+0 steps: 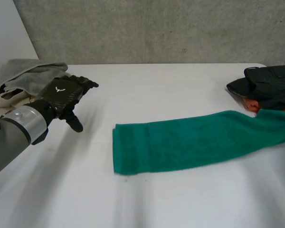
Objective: Fold the laundry.
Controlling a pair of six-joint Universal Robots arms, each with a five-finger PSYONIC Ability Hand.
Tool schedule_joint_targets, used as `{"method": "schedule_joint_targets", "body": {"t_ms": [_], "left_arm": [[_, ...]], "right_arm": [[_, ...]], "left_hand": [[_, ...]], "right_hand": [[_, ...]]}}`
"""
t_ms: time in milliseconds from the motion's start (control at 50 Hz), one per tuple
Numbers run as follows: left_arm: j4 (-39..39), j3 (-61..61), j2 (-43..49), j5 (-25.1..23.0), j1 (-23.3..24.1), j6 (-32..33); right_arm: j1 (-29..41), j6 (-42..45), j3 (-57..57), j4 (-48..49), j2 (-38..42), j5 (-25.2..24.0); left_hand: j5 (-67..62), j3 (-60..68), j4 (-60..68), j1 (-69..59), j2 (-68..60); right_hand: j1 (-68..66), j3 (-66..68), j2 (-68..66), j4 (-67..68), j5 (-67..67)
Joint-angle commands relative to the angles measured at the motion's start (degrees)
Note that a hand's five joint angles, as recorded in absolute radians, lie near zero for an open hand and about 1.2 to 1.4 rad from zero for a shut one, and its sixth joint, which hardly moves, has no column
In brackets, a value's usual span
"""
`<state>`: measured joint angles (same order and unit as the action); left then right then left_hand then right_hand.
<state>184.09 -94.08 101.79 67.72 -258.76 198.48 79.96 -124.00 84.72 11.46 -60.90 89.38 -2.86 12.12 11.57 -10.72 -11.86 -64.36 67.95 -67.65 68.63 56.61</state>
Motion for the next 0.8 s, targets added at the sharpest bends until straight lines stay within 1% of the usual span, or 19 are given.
{"method": "schedule_joint_targets", "body": {"t_ms": [20, 80, 100, 160, 180, 260, 380, 400, 420, 440, 460, 480, 500, 520, 560, 580, 640, 700, 800], "left_arm": [[0.1, -0.8, -0.3, -0.3, 0.1, -0.5], [0.0, -1.0, -0.4, -0.3, 0.3, -0.8], [0.0, -1.2, -0.5, -0.3, 0.4, -0.8], [0.1, -1.8, -1.1, 0.0, 0.6, -1.1], [0.1, -2.0, -1.2, 0.0, 0.7, -1.2], [0.3, -3.0, -1.3, -0.2, 1.1, -1.3], [1.6, -3.8, -0.7, -0.1, 1.9, -1.3], [2.1, -3.7, -0.4, 0.0, 2.4, -1.3], [2.2, -3.6, -0.2, 0.0, 2.6, -1.3], [2.2, -3.6, 0.0, 0.0, 2.7, -1.3], [2.4, -3.5, 0.1, 0.1, 3.1, -1.5], [2.5, -3.6, 0.2, 0.2, 3.3, -1.7], [2.5, -3.6, 0.2, 0.2, 3.5, -1.9], [2.5, -3.5, 0.2, 0.3, 3.7, -2.0], [2.7, -3.5, 0.3, 0.4, 4.3, -2.4], [2.8, -3.5, 0.3, 0.4, 4.5, -2.6], [3.5, -3.4, 0.4, 0.4, 5.1, -3.0], [3.8, -3.5, 0.6, 0.4, 6.0, -3.3], [3.9, -3.8, 1.0, 0.5, 7.1, -3.4]], "right_arm": [[15.4, 2.9, 3.1, 9.4, -3.2, -5.1], [22.1, 3.4, 6.8, 14.4, -6.1, -11.7], [26.4, 3.7, 9.2, 17.8, -7.3, -16.0], [32.2, 3.6, 12.4, 22.5, -6.6, -22.5], [36.4, 3.7, 14.0, 25.0, -5.7, -25.5], [44.0, 4.3, 15.9, 26.4, -1.3, -28.4], [48.6, 8.4, 13.5, 20.0, 4.9, -26.4], [48.9, 8.7, 13.2, 19.0, 4.9, -25.9], [48.7, 8.2, 12.6, 17.7, 4.1, -23.9], [48.4, 7.1, 12.5, 17.5, 3.6, -22.5], [48.2, 5.4, 12.5, 17.4, 3.1, -20.6], [47.8, 3.2, 12.5, 17.5, 2.5, -18.7], [46.6, -2.9, 12.6, 17.4, 0.8, -15.4], [46.0, -6.8, 12.7, 17.3, -0.6, -14.1], [44.4, -15.3, 13.3, 16.8, -3.6, -12.2], [42.7, -23.4, 14.1, 16.0, -6.7, -11.3], [37.7, -35.8, 15.3, 11.9, -10.2, -11.6], [34.5, -37.7, 15.7, 7.4, -10.1, -12.7], [27.9, -29.1, 15.9, -4.9, -6.5, -12.6]], "left_hand": [[2.9, -2.1, -1.6, 0.7, 1.9], [2.9, -2.1, -1.6, 0.7, 1.9], [2.9, -2.1, -1.6, 0.7, 1.9], [2.9, -2.1, -1.6, 0.7, 1.9], [2.9, -2.1, -1.6, 0.7, 1.9], [2.9, -2.1, -1.6, 0.7, 1.9], [2.9, -2.1, -1.6, 0.7, 1.9], [2.9, -2.1, -1.6, 0.7, 1.9], [2.9, -2.1, -1.6, 0.7, 1.9], [2.9, -2.1, -1.6, 0.7, 1.9], [2.9, -2.1, -1.6, 0.7, 1.9], [2.9, -2.1, -1.6, 0.7, 1.9], [2.9, -2.1, -1.6, 0.7, 1.9], [2.9, -2.1, -1.6, 0.7, 1.9], [2.9, -2.1, -1.6, 0.7, 1.9], [2.9, -2.1, -1.6, 0.7, 1.9], [2.9, -2.1, -1.6, 0.7, 1.9], [2.9, -2.1, -1.6, 0.7, 1.9], [2.9, -2.1, -1.6, 0.7, 1.9]], "right_hand": [[-15.6, 12.0, -12.3, 11.4, 13.4], [-15.6, 12.0, -12.3, 11.4, 13.4], [-15.6, 12.0, -12.3, 11.4, 13.4], [-15.6, 12.0, -12.3, 11.4, 13.4], [-15.6, 12.0, -12.3, 11.4, 13.4], [-15.6, 12.0, -12.3, 11.4, 13.4], [-15.6, 12.0, -12.3, 11.4, 13.4], [-9.0, 5.4, -5.7, 4.7, 6.7], [21.9, -25.5, 25.2, -26.2, -24.2], [41.0, -44.6, 44.3, -45.3, -43.3], [54.4, -58.0, 57.7, -58.6, -56.6], [54.4, -58.0, 57.7, -58.6, -56.6], [54.4, -58.0, 57.7, -58.6, -56.6], [54.4, -58.0, 57.7, -58.6, -56.6], [54.4, -58.0, 57.7, -58.6, -56.6], [54.4, -58.0, 57.7, -58.6, -56.6], [54.4, -58.0, 57.7, -58.6, -56.6], [54.4, -58.0, 57.7, -58.6, -56.6], [54.4, -58.0, 57.7, -58.6, -56.6]]}}
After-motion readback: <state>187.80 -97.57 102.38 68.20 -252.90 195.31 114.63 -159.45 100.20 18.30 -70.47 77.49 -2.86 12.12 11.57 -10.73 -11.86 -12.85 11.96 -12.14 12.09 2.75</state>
